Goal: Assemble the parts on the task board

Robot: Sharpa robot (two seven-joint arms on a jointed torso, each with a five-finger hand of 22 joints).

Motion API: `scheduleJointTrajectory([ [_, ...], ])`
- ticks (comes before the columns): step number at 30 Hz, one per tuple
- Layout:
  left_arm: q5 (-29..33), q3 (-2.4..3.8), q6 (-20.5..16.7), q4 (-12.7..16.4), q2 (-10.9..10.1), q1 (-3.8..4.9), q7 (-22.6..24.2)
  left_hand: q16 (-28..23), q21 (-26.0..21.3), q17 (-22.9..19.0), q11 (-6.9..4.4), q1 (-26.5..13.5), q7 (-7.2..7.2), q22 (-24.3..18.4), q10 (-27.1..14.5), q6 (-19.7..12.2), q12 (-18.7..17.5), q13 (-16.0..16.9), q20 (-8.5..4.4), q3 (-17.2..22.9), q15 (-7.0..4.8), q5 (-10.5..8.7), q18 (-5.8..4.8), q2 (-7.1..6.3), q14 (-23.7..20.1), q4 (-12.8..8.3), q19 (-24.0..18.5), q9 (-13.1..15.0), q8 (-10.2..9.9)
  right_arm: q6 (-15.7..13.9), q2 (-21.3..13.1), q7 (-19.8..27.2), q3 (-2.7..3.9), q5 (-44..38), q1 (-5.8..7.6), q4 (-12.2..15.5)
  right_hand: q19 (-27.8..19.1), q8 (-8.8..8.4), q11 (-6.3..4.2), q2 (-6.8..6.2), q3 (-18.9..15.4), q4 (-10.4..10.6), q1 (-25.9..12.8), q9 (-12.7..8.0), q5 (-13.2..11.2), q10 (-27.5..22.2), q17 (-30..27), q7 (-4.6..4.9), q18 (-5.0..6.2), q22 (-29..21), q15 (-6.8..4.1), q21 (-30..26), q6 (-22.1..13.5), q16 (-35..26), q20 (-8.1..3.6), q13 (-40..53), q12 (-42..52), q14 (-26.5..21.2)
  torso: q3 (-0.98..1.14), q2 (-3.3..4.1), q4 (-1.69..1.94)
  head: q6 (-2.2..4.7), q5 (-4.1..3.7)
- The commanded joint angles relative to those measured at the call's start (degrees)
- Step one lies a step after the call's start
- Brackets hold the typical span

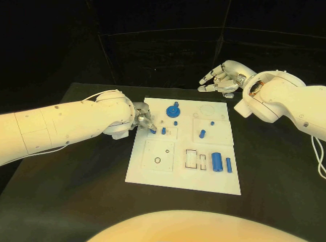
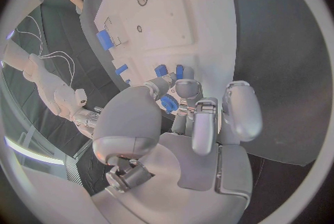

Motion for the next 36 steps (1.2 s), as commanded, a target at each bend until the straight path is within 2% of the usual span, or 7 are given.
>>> scheduleJointTrajectory([
  [1, -0.6, -0.04, 1.5, -0.2, 0.1, -0.02, -0.3, 0.2, 0.1, 15.1, -0.23, -0.1, -0.14, 0.0, 0.0, 0.6, 0.2, 0.1, -0.18, 6.6, -0.32, 0.33, 0.28, 0.53, 6.0, -6.2, 0.2, 0.1, 0.3, 0.3, 0.0, 0.5, 0.03, -0.1, 0.10, 0.0, -0.4, 0.23, 0.00, 0.55, 0.0, 0.4, 0.0, 0.0, 0.3, -0.3, 0.0, -0.02, 0.67, -0.1, -0.31, -0.2, -0.5, -0.3, 0.12, 0.0, -0.1, 2.8, 0.02, 0.00, 0.02, -0.01, -0.02],
  [9, -0.6, -0.04, 2.3, -0.8, 0.8, -0.02, -0.5, 0.2, 0.0, 15.1, -0.37, -1.2, -0.37, 0.0, 0.5, 0.9, 0.9, 0.9, -0.25, 6.5, -0.41, 0.23, 0.28, -0.36, 6.0, -6.1, 0.1, 0.4, 1.0, 0.3, 0.1, 0.5, 0.03, -0.1, 0.09, 0.0, -0.4, 0.23, 0.00, 0.55, 0.0, 0.4, 0.0, 0.0, 0.3, -0.3, 0.0, -0.02, 0.67, -0.1, -0.31, -0.2, -0.5, -0.3, 0.12, 0.0, -0.1, 2.8, 0.00, 0.01, -0.05, -0.13, -0.06],
  [18, -0.6, -0.03, 3.0, -1.4, 1.2, -0.02, -0.6, 0.2, 0.0, 15.1, -0.71, -3.7, -0.86, 0.1, 1.1, 1.3, 1.5, 1.5, -0.46, 4.0, -0.66, 0.01, 0.27, -1.11, 6.0, -4.6, 0.2, 0.6, 1.6, 0.3, 0.1, 0.4, 0.03, -0.1, 0.09, 0.0, -0.4, 0.29, -0.01, 0.56, 0.0, 0.5, 0.1, 0.0, 0.5, -0.4, -0.1, -0.02, 0.66, -0.1, -0.31, -0.2, -0.5, -0.4, 0.11, 0.0, -0.1, 2.8, 0.03, 0.02, 0.01, -0.21, -0.24],
  [32, -0.6, -0.03, 3.1, -2.4, 1.8, -0.01, -0.7, 0.2, -0.1, 15.1, -0.91, -6.0, -1.12, 0.2, 1.4, 1.8, 2.1, 2.2, -0.66, 0.9, -0.85, -0.04, 0.26, -1.12, 6.0, -2.5, 0.2, 0.3, 1.7, 0.2, 0.2, 0.5, 0.03, -0.1, 0.09, 0.0, -0.4, 0.29, -0.01, 0.56, 0.0, 0.5, 0.1, 0.0, 0.5, -0.4, -0.1, -0.02, 0.66, -0.1, -0.31, -0.2, -0.5, -0.4, 0.11, 0.0, -0.1, 2.8, -0.01, 0.01, 0.00, -0.35, -0.36],
  [36, -0.6, -0.03, 3.3, -2.6, 2.0, -0.01, -0.7, 0.2, 0.1, 15.1, -1.02, -7.0, -1.27, 0.5, 1.8, 2.4, 2.7, 2.9, -0.72, -1.0, -0.92, -0.11, 0.19, -1.26, 6.0, -1.4, 0.3, 0.2, 1.8, 0.2, 0.2, 0.5, 0.03, -0.1, 0.09, 0.0, -0.4, 0.29, -0.01, 0.56, 0.0, 0.5, 0.1, 0.0, 0.5, -0.4, -0.1, -0.02, 0.66, -0.1, -0.31, -0.2, -0.5, -0.4, 0.11, 0.0, -0.1, 2.8, -0.01, 0.03, 0.01, -0.45, -0.39],
])
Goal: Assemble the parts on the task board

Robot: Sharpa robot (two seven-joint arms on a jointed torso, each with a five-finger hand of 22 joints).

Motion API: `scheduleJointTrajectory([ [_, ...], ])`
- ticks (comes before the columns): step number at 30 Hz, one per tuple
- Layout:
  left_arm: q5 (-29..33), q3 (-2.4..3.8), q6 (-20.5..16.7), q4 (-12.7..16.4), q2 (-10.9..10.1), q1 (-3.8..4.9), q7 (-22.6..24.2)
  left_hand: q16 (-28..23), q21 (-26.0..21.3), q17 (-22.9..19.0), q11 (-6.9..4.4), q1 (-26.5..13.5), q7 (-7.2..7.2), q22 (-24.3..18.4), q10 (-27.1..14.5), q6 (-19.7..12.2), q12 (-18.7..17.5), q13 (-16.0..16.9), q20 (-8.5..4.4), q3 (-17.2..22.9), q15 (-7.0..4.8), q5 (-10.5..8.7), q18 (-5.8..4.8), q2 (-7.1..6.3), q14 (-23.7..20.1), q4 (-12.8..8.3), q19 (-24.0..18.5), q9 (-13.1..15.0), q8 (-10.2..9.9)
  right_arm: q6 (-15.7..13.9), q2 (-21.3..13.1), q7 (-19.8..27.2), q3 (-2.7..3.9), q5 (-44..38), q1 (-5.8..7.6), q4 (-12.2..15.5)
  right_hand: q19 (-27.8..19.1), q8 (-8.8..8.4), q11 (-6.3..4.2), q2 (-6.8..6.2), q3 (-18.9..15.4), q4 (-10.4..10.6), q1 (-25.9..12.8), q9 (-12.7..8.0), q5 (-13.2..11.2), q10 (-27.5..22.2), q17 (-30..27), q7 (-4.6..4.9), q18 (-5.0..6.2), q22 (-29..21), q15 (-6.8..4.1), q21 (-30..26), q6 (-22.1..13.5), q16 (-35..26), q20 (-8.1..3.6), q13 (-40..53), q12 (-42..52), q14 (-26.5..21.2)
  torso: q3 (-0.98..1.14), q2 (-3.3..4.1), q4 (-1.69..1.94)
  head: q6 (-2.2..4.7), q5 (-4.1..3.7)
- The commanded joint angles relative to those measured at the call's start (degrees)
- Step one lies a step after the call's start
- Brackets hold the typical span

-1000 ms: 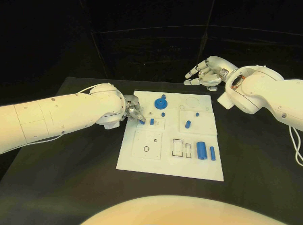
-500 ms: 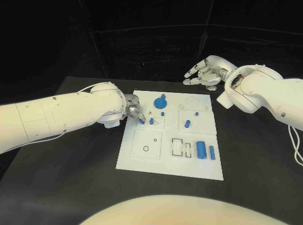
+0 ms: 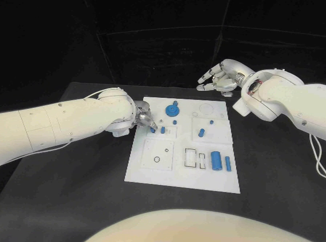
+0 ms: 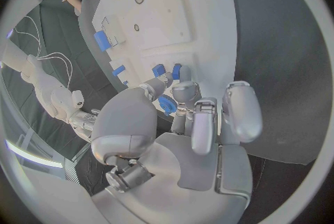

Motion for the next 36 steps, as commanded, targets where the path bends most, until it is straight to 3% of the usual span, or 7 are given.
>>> scheduleJointTrajectory([
  [1, -0.3, -0.10, 1.5, -0.2, 0.1, -0.09, -0.5, 0.2, 0.1, 15.1, -0.18, -1.0, -0.10, 0.2, 0.4, 0.6, 0.4, 0.3, -0.40, -1.4, -0.50, 0.06, 0.18, -0.04, 5.9, 0.5, 0.0, -0.2, 0.2, 0.2, 0.1, 0.5, 0.03, -0.1, 0.10, 0.0, -0.4, 0.29, -0.01, 0.56, 0.1, 0.3, 0.1, 0.0, 0.1, -0.4, -0.1, -0.02, 0.66, -0.1, -0.31, -0.2, -0.5, -0.4, 0.11, 0.0, -0.1, 2.8, 0.00, 0.02, 0.01, -0.09, -0.03],
  [11, -0.3, -0.09, 1.8, -0.5, 0.4, -0.09, -0.7, 0.2, 0.3, 15.1, -0.25, -1.5, -0.17, 0.4, 0.5, 0.9, 0.6, 0.6, -0.48, -3.3, -0.57, 0.08, 0.14, -0.17, 5.9, 1.3, 0.1, -0.4, 0.1, 0.1, 0.1, 0.6, 0.03, -0.1, 0.10, 0.0, -0.4, 0.29, -0.01, 0.56, 0.1, 0.3, 0.1, 0.0, 0.1, -0.4, -0.1, -0.02, 0.66, -0.1, -0.31, -0.2, -0.5, -0.4, 0.11, 0.0, -0.1, 2.8, -0.03, 0.01, 0.03, -0.22, -0.23],
  [21, -0.3, -0.09, 1.3, -0.8, 0.4, -0.09, -0.7, 0.2, 0.3, 15.1, -0.22, -3.5, -0.13, 0.7, 0.6, 1.4, 0.9, 1.0, -0.48, -7.8, -0.55, 0.00, 0.07, -0.12, 5.9, 3.9, 0.2, -1.0, -0.1, 0.1, 0.1, 0.7, 0.03, -0.1, 0.10, -0.1, -0.4, 0.35, -0.01, 0.56, 0.1, 0.4, 0.1, 0.0, 0.3, -0.5, -0.2, -0.02, 0.70, -0.3, -0.31, -0.3, -0.5, -0.4, 0.11, -0.1, -0.1, 2.8, -0.03, -0.02, 0.04, -0.19, -0.31],
  [26, -0.3, -0.08, -1.2, -0.5, 0.1, -0.10, 0.3, 0.2, 0.8, 15.1, -0.31, -5.8, -0.28, 1.4, 1.0, 2.0, 1.5, 1.7, -0.56, -14.1, -0.62, -0.42, -0.05, -1.43, 5.9, 6.6, 0.5, -1.4, -0.1, 0.1, 0.1, 0.8, 0.03, -0.1, 0.09, -0.1, -0.5, 0.37, -0.01, 0.56, 0.1, 0.4, 0.1, 0.0, 0.3, -0.5, -0.3, -0.02, 0.73, -0.4, -0.32, -0.4, -0.5, -0.5, 0.11, -0.2, -0.2, 2.8, -0.05, -0.04, 0.06, -0.06, -0.34],
  [28, -0.2, -0.08, -2.3, -0.4, -0.1, -0.10, 0.9, 0.2, 1.0, 15.1, -0.41, -5.9, -0.40, 1.7, 1.2, 2.1, 1.8, 2.0, -0.65, -16.5, -0.73, -2.22, -0.09, -1.89, 5.9, 7.4, 0.6, -1.5, -0.1, 0.1, 0.1, 0.8, 0.03, -0.1, 0.09, -0.1, -0.5, 0.37, -0.01, 0.56, 0.1, 0.4, 0.1, 0.0, 0.3, -0.5, -0.3, -0.02, 0.73, -0.4, -0.32, -0.4, -0.5, -0.5, 0.11, -0.2, -0.2, 2.8, -0.04, -0.07, 0.07, 0.01, -0.35],
  [36, 1.7, -0.06, -8.9, 0.4, -1.1, -0.11, 4.1, 0.2, 1.0, 15.1, -0.50, -3.7, -0.47, 1.9, 1.2, 2.2, 1.8, 2.1, -0.82, -23.4, -0.86, -2.90, -0.10, -0.60, 5.9, 10.3, 0.7, -2.0, -0.1, 0.0, 0.1, 0.8, 0.03, -0.1, 0.04, -0.2, -0.5, 0.38, -0.01, 0.56, 0.1, 0.4, 0.1, 0.0, 0.3, -0.6, -0.4, -0.02, 0.75, -0.5, -0.31, -0.5, -0.6, -0.6, 0.11, -0.2, -0.2, 2.8, -0.04, -0.06, 0.06, 0.22, -0.41],
])
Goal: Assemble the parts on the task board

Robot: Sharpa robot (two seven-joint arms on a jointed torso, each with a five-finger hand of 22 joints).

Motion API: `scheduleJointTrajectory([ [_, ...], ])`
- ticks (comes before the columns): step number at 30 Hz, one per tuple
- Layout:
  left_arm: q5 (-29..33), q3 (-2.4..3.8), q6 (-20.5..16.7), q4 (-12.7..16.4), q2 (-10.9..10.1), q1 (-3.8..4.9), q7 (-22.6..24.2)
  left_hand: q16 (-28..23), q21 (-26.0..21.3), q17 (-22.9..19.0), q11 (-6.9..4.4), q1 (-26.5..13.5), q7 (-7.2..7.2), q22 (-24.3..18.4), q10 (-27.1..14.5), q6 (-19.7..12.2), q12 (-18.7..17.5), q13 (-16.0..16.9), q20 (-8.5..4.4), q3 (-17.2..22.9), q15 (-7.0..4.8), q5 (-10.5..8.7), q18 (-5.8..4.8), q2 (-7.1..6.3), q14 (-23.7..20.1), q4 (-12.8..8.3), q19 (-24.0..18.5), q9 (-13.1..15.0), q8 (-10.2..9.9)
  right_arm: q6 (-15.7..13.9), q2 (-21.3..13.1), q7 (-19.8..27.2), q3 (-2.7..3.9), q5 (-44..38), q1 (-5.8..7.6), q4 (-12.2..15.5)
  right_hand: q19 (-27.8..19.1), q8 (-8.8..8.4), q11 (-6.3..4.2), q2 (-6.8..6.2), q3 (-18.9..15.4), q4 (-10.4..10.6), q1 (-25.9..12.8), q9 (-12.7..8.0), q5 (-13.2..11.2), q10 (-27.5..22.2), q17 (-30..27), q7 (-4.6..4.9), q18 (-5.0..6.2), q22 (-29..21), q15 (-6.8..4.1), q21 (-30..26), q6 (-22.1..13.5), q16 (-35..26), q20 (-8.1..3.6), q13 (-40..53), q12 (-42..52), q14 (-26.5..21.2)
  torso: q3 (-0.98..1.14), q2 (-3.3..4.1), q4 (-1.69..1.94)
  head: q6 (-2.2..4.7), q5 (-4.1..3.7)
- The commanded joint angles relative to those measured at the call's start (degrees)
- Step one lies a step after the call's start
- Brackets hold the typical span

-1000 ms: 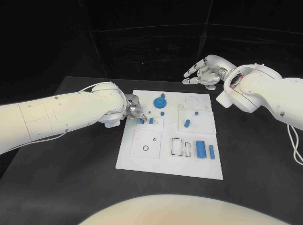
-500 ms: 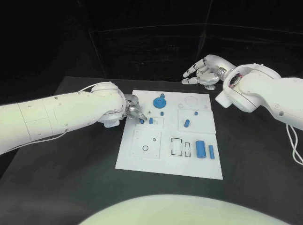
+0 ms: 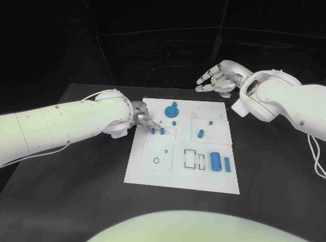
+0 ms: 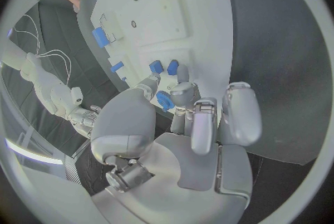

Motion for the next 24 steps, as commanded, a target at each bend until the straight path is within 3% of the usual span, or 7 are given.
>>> scheduleJointTrajectory([
  [1, 1.8, 0.03, -6.1, 0.4, -0.3, 0.03, 3.6, 0.2, 0.0, 15.1, 0.14, 1.1, -0.02, -0.2, 0.0, 0.4, 0.0, -0.3, -0.42, -1.5, -0.45, -0.02, -0.07, 0.31, 5.9, 0.7, 0.2, -0.2, -0.3, 0.0, 0.0, 0.6, 0.03, -0.1, 0.07, 0.0, -0.3, 0.38, -0.01, 0.55, 0.1, 0.4, 0.1, 0.0, 0.3, -0.6, -0.1, -0.02, 0.75, 0.0, -0.31, -0.2, -0.6, -0.3, -0.10, -0.1, -0.2, 2.8, 0.01, -0.01, -0.03, 0.09, -0.02],
  [8, 4.7, 0.06, -11.3, 1.2, -1.1, 0.03, 9.4, 0.2, -1.4, 15.1, 0.45, 2.3, 0.37, -1.6, -1.5, -0.8, -2.0, -2.8, -0.32, -4.9, -0.31, 0.01, 0.27, 1.38, 5.9, 2.8, -0.4, -0.4, -0.3, 0.0, 0.0, 0.7, 0.03, -0.1, -0.08, -0.1, -0.3, 0.38, -0.01, 0.53, 0.0, 0.4, 0.1, 0.0, 0.4, -0.6, -0.1, -0.01, 0.76, -0.1, -0.31, -0.3, -0.6, -0.3, -0.10, -0.1, -0.2, 2.7, 0.00, 0.03, -0.07, 0.45, -0.20],
  [12, 6.9, 0.07, -15.0, 1.2, -1.3, 0.04, 14.9, -1.7, -7.8, 11.7, 1.54, 7.2, 1.94, -8.2, -8.9, -4.8, -11.4, -14.2, 0.30, -6.1, 0.60, 0.41, 1.63, 2.37, 5.0, 2.0, -3.3, -0.9, -1.1, 0.0, -0.1, 0.7, 0.03, -0.1, -0.13, -0.1, -0.3, 0.38, -0.01, 0.53, 0.0, 0.4, 0.1, 0.0, 0.4, -0.6, -0.1, -0.01, 0.76, -0.1, -0.31, -0.3, -0.6, -0.3, -0.10, -0.1, -0.2, 2.7, 0.04, 0.04, -0.03, 0.72, -0.44],
  [14, 7.8, 0.07, -16.2, 1.0, -1.2, 0.06, 18.6, -3.3, -11.3, 9.0, 2.48, 10.4, 2.68, -11.6, -11.4, -6.9, -13.1, -16.0, 0.76, -5.7, 1.18, 0.58, 2.30, 2.78, 4.1, 0.6, -5.0, -1.1, -1.6, 0.0, -0.1, 0.7, 0.03, -0.1, -0.14, -0.1, -0.4, 0.38, 0.00, 0.53, 0.0, 0.4, 0.1, -0.1, 0.4, -0.6, -0.1, -0.01, 0.79, -0.3, -0.31, -0.4, -0.6, -0.3, -0.10, -0.1, -0.3, 2.7, 0.04, 0.04, -0.04, 0.77, -0.53],
  [18, 8.8, 0.05, -16.5, -0.2, 0.1, 0.09, 28.5, -17.5, -31.6, -10.7, 5.26, 20.2, 5.70, -30.1, -20.9, -12.0, -17.8, -18.9, 2.97, -2.8, 3.86, 0.54, 5.42, 4.24, -6.4, -4.2, -17.1, -2.5, -3.3, 0.0, -0.1, 0.7, 0.03, -0.1, -0.15, -0.2, -0.4, 0.38, 0.00, 0.53, 0.0, 0.4, 0.1, -0.1, 0.4, -0.6, -0.1, -0.01, 0.79, -0.3, -0.31, -0.4, -0.6, -0.3, -0.10, -0.1, -0.3, 2.7, 0.06, 0.06, -0.01, 1.10, -0.87],
  [21, 6.6, 0.02, -16.2, -1.7, 1.6, 0.09, 33.3, -28.0, -36.2, -23.3, 7.07, 25.3, 7.34, -32.5, -26.9, -13.2, -22.7, -22.8, 4.46, 0.1, 5.75, 0.49, 5.38, 3.62, -16.5, -7.3, -21.4, -4.1, -4.8, 0.1, 0.1, 0.8, 0.03, -0.1, -0.16, -0.3, -0.4, 0.38, 0.00, 0.53, 0.0, 0.4, 0.1, -0.1, 0.4, -0.6, -0.2, -0.01, 0.80, -0.3, -0.31, -0.4, -0.6, -0.4, -0.10, -0.1, -0.3, 2.7, 0.01, 0.06, -0.03, 1.35, -1.03],
  [24, 3.3, 0.01, -15.0, -3.1, 2.9, 0.09, 35.6, -29.6, -37.6, -26.4, 7.90, 27.1, 7.61, -33.4, -28.7, -13.9, -27.0, -27.2, 5.37, 1.9, 6.41, 0.40, 5.75, 2.26, -18.6, -9.1, -21.7, -6.0, -7.1, 0.1, 0.2, 0.8, 0.03, -0.1, -0.16, -0.3, -0.4, 0.38, 0.00, 0.53, 0.0, 0.4, 0.1, -0.1, 0.4, -0.6, -0.2, -0.01, 0.80, -0.3, -0.31, -0.4, -0.6, -0.4, -0.10, -0.1, -0.3, 2.7, 0.01, 0.08, -0.17, 1.58, -1.22],
])
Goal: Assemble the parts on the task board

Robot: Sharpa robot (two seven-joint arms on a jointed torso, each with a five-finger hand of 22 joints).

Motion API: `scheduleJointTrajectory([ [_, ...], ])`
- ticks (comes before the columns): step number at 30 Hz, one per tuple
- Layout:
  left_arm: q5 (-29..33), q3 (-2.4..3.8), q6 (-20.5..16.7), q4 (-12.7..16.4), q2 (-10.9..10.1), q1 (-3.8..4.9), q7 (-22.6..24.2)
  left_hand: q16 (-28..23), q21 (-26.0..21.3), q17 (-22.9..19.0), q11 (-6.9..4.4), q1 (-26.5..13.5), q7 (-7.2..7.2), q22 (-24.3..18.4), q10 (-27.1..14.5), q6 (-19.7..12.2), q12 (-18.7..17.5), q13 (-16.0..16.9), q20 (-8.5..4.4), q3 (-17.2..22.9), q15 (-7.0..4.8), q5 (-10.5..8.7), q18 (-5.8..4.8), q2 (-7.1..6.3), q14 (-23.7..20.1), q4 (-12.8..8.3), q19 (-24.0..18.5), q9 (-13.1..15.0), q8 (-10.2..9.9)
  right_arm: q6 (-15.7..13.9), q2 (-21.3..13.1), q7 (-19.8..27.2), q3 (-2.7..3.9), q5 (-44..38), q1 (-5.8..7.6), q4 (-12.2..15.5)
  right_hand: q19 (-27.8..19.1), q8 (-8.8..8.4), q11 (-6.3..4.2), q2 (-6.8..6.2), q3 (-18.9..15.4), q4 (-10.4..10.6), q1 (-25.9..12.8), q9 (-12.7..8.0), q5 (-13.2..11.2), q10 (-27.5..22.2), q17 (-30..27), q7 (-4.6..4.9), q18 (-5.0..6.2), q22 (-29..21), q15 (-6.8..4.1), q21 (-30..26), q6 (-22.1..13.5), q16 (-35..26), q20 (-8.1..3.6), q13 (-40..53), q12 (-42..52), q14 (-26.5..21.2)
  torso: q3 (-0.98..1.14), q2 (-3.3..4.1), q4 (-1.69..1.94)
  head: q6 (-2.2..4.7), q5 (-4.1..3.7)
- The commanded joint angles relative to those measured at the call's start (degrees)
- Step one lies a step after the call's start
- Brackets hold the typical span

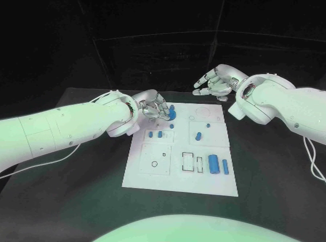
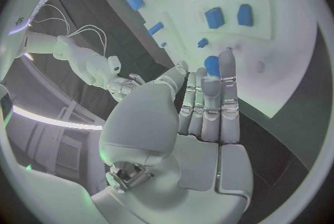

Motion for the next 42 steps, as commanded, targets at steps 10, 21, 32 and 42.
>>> scheduleJointTrajectory([
  [10, -15.9, -0.01, 4.7, -6.4, 5.1, 0.06, 9.7, 15.4, 6.4, 13.2, 0.43, 0.5, -0.36, 3.9, 1.6, 3.1, -10.6, -14.3, 0.22, 4.5, -0.44, 0.07, 0.57, -3.84, 14.8, -3.2, 10.3, -6.3, -7.8, 0.4, 0.3, 0.8, 0.03, -0.1, 0.11, -0.1, -0.4, 0.38, 0.00, 0.53, 0.0, 0.4, 0.1, -0.1, 0.1, -0.2, 0.0, -0.05, 0.80, 0.0, -0.31, -0.2, -0.3, -0.4, -0.10, 0.0, -0.3, 2.7, -0.01, 0.05, -0.07, 0.55, -0.61],
  [21, -21.4, -0.15, 5.9, -10.2, 8.5, -0.89, 6.7, 19.2, 15.2, 17.6, 0.23, -1.3, -0.63, 12.2, 2.8, 5.0, -12.7, -18.3, -0.08, 4.5, -0.68, 0.02, -0.82, -5.13, 18.3, -3.0, 15.7, -7.8, -9.9, 0.4, 0.5, 0.8, 0.03, -0.1, 0.10, -0.1, -0.5, 0.41, 0.00, 0.53, 0.0, 0.4, 0.1, -0.1, 0.2, -0.2, 0.0, -0.04, 0.83, -0.2, -0.31, -0.3, -0.3, -0.4, -0.10, 0.0, -0.2, 2.7, 0.02, 0.01, -0.04, 0.61, -0.86],
  [32, -22.7, -0.14, 6.8, -12.3, 10.1, -1.31, 5.7, 19.3, 16.8, 17.2, -0.20, -1.1, -1.11, 13.8, 4.8, 7.2, -13.2, -20.0, -0.47, 4.8, -1.09, 0.06, -1.14, -4.69, 18.9, -3.1, 17.0, -8.1, -10.4, 0.4, 0.6, 0.9, 0.03, -0.1, 0.09, -0.2, -0.5, 0.41, 0.00, 0.53, 0.0, 0.4, 0.1, -0.1, 0.2, -0.2, 0.0, -0.04, 0.83, -0.2, -0.31, -0.3, -0.3, -0.4, -0.10, 0.0, -0.2, 2.7, 0.03, -0.02, -0.02, 0.50, -1.12],
  [42, -23.3, -0.14, 9.5, -13.6, 11.3, -1.43, 4.7, 19.3, 17.3, 16.9, -0.39, -1.1, -1.31, 14.4, 6.0, 8.1, -13.8, -20.9, -0.63, 5.2, -1.27, 0.08, -1.26, -4.52, 19.1, -3.1, 17.3, -8.3, -10.7, 0.4, 0.8, 0.9, 0.03, -0.1, 0.09, -0.2, -0.5, 0.44, 0.00, 0.58, 0.1, 0.5, 0.2, -0.1, 0.2, -0.2, 0.0, -0.04, 0.82, -0.2, -0.31, -0.3, -0.3, -0.4, -0.10, 0.0, -0.3, 2.7, 0.02, 0.00, 0.01, 0.36, -1.11],
])
